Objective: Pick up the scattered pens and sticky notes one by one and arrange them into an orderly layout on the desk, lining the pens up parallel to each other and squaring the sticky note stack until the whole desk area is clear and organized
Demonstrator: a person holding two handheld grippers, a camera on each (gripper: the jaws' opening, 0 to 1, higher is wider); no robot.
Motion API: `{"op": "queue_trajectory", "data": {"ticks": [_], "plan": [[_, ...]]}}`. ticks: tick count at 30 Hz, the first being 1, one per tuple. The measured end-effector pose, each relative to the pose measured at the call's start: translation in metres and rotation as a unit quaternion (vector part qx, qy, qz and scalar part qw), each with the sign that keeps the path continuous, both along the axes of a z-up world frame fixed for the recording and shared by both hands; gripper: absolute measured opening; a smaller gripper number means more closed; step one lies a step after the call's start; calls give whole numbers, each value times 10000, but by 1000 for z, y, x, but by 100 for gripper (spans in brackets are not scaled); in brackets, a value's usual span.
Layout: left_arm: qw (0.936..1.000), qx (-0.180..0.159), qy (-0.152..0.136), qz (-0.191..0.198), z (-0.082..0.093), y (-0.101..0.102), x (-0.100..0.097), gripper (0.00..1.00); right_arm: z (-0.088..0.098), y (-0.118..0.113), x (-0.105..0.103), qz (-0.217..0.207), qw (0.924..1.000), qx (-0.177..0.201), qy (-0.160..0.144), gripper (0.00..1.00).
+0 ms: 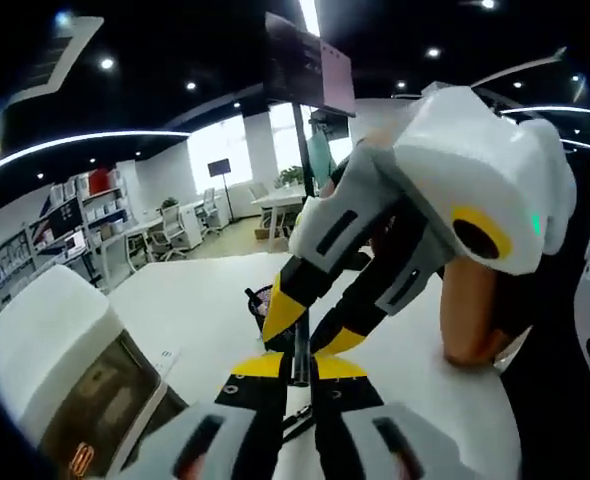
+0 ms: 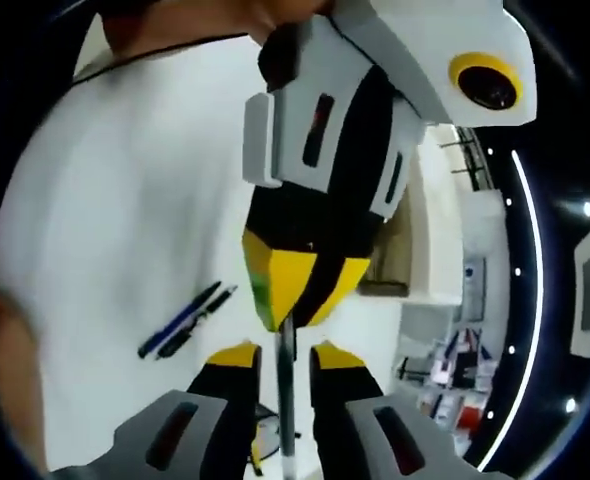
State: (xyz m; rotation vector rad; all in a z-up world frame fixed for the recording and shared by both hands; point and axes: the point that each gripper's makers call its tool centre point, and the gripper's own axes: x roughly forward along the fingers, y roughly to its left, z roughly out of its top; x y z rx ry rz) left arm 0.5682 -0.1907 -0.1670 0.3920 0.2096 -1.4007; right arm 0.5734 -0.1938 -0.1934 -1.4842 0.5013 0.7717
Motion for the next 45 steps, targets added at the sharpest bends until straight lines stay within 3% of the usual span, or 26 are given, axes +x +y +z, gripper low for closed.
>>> {"op": "queue_trajectory", "data": {"ticks": [19,22,23,25,27,32,36,40,43,45], "plan": [[9996,-91,72,246,3,10,7,10,4,8,9,48,9996,-207,-199,7],[9997,-202,76,88,5,9,5,10,0,8,12,-112,9999,-19,-50,6],[9997,-207,76,89,4,8,6,15,-5,6,12,-69,9999,-110,17,6],[9997,-6,-96,207,-3,10,14,37,-6,5,15,-105,9999,-94,43,6],[9980,283,-346,447,-12,15,24,48,-7,2,18,-126,9999,0,76,6],[9983,133,-340,449,-4,18,22,50,2,-16,34,-499,9976,480,-82,6],[9978,182,-498,395,2,21,26,47,11,-40,57,-1400,9815,1287,-195,6],[9978,340,-496,288,-2,23,32,46,25,-48,63,-1795,9563,2303,-165,6],[9974,389,-525,305,-4,21,33,46,38,-59,67,-2029,9303,3053,-163,6],[9971,434,-546,303,-5,21,33,46,49,-68,75,-2372,8984,3686,-265,6]]}}
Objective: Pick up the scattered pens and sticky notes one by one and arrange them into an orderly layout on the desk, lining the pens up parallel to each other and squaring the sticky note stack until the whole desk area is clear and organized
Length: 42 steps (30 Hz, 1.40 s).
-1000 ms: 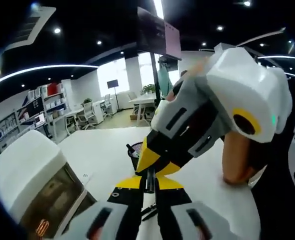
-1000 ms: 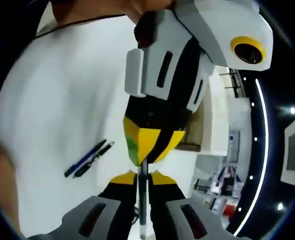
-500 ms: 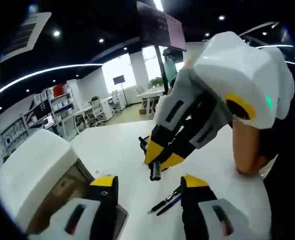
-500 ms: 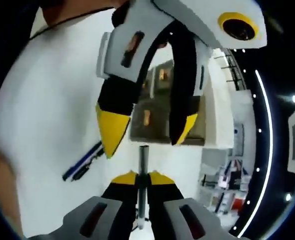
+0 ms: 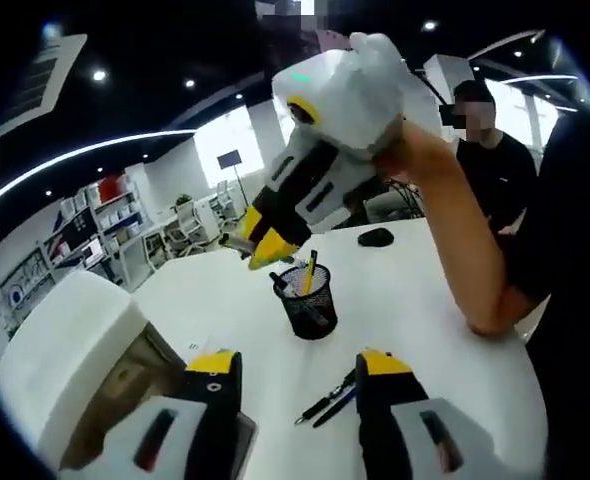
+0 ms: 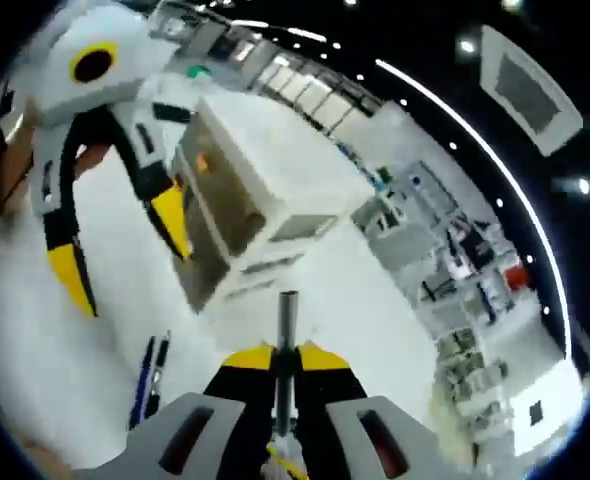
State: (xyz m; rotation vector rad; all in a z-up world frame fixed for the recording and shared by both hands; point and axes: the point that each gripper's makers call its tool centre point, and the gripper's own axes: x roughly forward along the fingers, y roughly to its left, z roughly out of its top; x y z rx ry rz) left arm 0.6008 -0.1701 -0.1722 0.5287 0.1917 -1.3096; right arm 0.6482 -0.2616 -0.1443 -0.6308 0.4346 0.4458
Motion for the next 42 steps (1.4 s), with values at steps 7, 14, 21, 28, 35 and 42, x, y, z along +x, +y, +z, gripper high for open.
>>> {"op": "queue_trajectory", "data": {"ticks": [7,14,21,28,35,42], "plan": [[9999,82,-50,-103,0,-2,-2,45,6,-31,14,-424,9859,1618,18,6],[9999,72,-70,-117,0,-2,4,44,-31,-78,23,-1134,9719,1996,516,6],[9999,100,-77,-83,-6,-14,-19,44,-18,-96,27,-1304,9530,2731,122,6],[9998,81,-162,-128,-3,-14,-20,44,-41,-110,37,-1487,9382,3112,298,6],[9996,135,-148,-180,-8,-17,-25,44,-77,-130,39,-1770,9228,3340,742,6],[9995,148,-174,-196,-7,-17,-27,44,-76,-131,38,-1687,9203,3441,780,6]]}}
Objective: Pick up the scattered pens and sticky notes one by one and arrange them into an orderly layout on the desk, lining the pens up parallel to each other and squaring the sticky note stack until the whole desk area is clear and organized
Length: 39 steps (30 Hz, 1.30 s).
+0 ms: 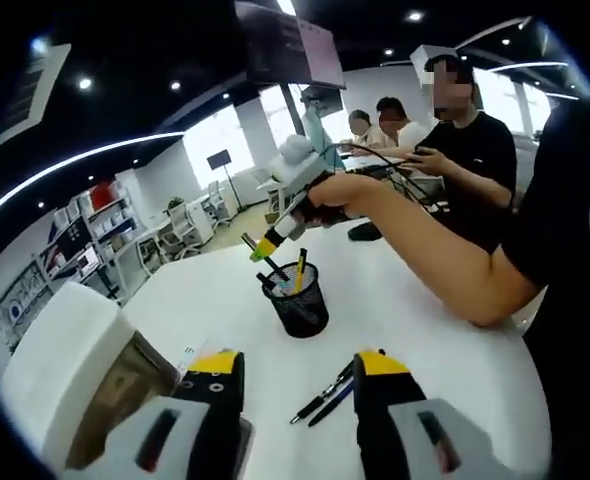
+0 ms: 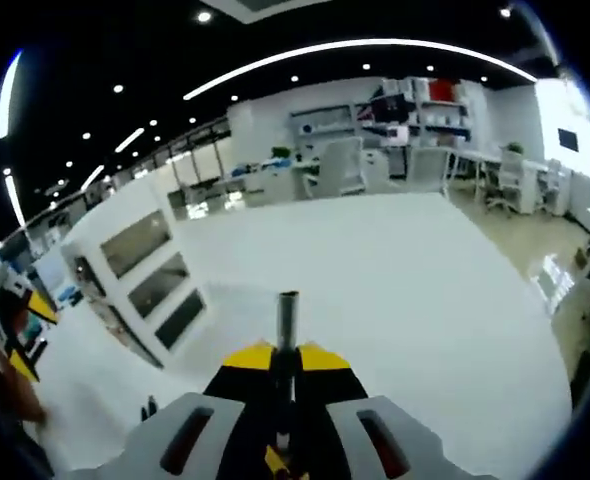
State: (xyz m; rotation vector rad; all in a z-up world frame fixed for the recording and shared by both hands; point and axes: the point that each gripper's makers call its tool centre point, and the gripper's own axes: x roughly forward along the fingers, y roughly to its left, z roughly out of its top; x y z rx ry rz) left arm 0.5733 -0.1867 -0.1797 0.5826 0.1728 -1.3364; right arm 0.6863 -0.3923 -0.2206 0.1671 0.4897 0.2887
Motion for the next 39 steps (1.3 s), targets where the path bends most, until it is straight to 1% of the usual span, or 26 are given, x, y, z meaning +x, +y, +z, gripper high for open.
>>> {"op": "queue_trajectory", "data": {"ticks": [2,4,5,6,7,8,9,10,11,12,13,14,15,17,18,21,26,30,35,36,39], "plan": [[10000,-1,-9,-6,0,-1,-1,44,-2,2,0,51,10000,13,19,6],[10000,9,-16,-1,0,1,1,44,-8,3,-1,211,9995,-208,82,6],[10000,14,-25,-2,0,1,1,44,-15,7,-4,497,9970,-576,134,7],[10000,11,-31,-3,1,2,0,44,-20,10,-7,675,9941,-840,144,8],[10000,4,-32,0,1,3,0,44,-20,11,-7,706,9928,-967,71,13],[10000,1,-30,2,1,2,1,44,-15,13,-5,632,9946,-827,-7,27],[10000,1,-29,4,1,2,1,44,-5,18,-1,662,9951,-675,-297,37],[10000,3,-30,2,1,3,1,44,6,23,1,768,9931,-641,-614,44],[10000,8,-24,1,1,4,0,44,14,30,-1,949,9901,-616,-834,49],[10000,21,-10,4,0,4,0,44,18,37,-5,1110,9886,-535,-861,50],[10000,36,-3,-2,-1,3,0,44,20,40,-7,1176,9881,-497,-854,50],[10000,51,5,-13,-3,3,0,44,23,40,-7,1163,9877,-537,-898,51],[10000,63,22,-27,-4,2,0,44,28,39,-5,1122,9867,-608,-1012,53],[10000,79,40,-37,-6,3,0,45,35,37,-4,1007,9866,-654,-1104,55],[9999,94,42,-37,-6,3,0,45,42,38,-5,971,9858,-692,-1186,55],[9999,103,38,-40,-6,7,0,46,49,42,-8,1001,9840,-734,-1278,54],[9997,245,-31,-33,-8,15,-1,46,61,51,-13,1040,9801,-950,-1399,50],[9985,517,-44,-158,-18,19,-5,46,68,59,-16,1135,9765,-1146,-1432,47],[9956,889,-49,-277,-35,19,-12,47,79,72,-24,1342,9683,-1450,-1531,46],[9952,931,-58,-291,-36,19,-12,47,82,74,-25,1366,9669,-1485,-1563,45],[9946,972,-49,-368,-38,17,-17,47,90,87,-35,1529,9595,-1657,-1689,43]]}}
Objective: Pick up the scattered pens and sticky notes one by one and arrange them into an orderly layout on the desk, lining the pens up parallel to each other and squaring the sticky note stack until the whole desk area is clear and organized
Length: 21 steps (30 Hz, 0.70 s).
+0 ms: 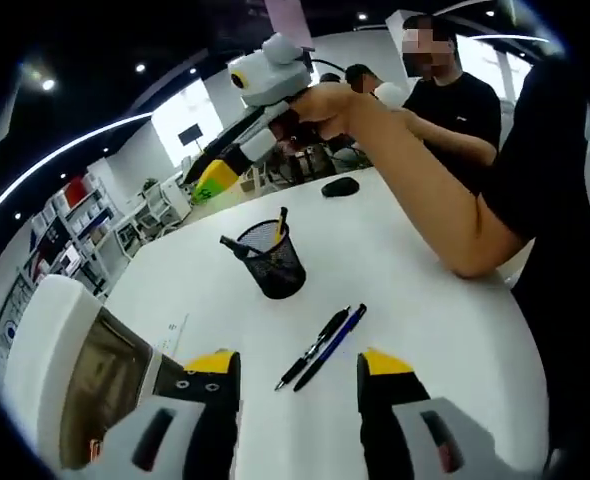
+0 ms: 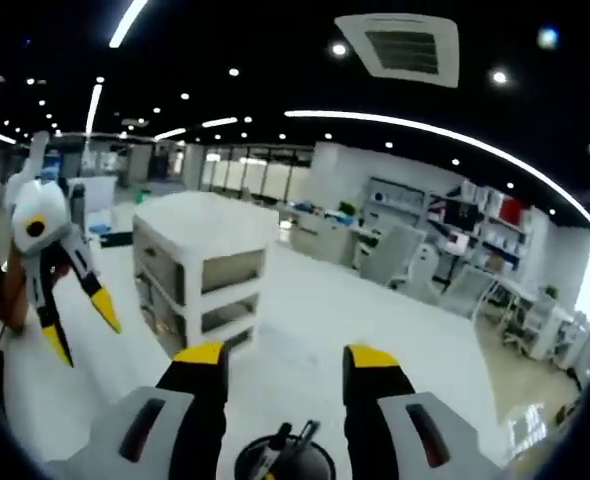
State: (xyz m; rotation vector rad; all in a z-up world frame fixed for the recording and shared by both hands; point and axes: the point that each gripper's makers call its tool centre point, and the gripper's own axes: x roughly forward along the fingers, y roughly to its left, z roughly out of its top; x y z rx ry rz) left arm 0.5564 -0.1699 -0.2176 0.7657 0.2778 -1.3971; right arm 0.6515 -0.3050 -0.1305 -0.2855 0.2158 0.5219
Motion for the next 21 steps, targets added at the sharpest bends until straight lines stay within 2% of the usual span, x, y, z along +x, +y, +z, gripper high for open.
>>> {"op": "queue_trajectory", "data": {"ticks": [4,6,10,11,13,15,17,21], "plan": [[9999,77,-66,-53,0,2,-4,47,2,18,-16,321,9982,-508,-13,38],[9998,100,-154,-65,2,3,-4,47,8,24,-21,360,9961,-796,-157,37],[9994,181,-235,-167,1,5,-8,46,9,37,-31,487,9931,-1049,-175,36],[9993,218,-242,-182,0,5,-8,46,6,37,-33,507,9905,-1272,-126,35],[9989,331,-304,-165,-3,5,-7,46,8,33,-32,282,9848,-1702,-197,29],[9983,291,-497,-55,2,2,-2,46,9,31,-34,76,9815,-1907,-152,28],[9980,317,-543,-67,3,0,-5,46,5,32,-39,62,9754,-2203,-84,28],[9977,390,-537,-152,0,0,-8,46,-2,39,-48,148,9732,-2295,46,30]]}}
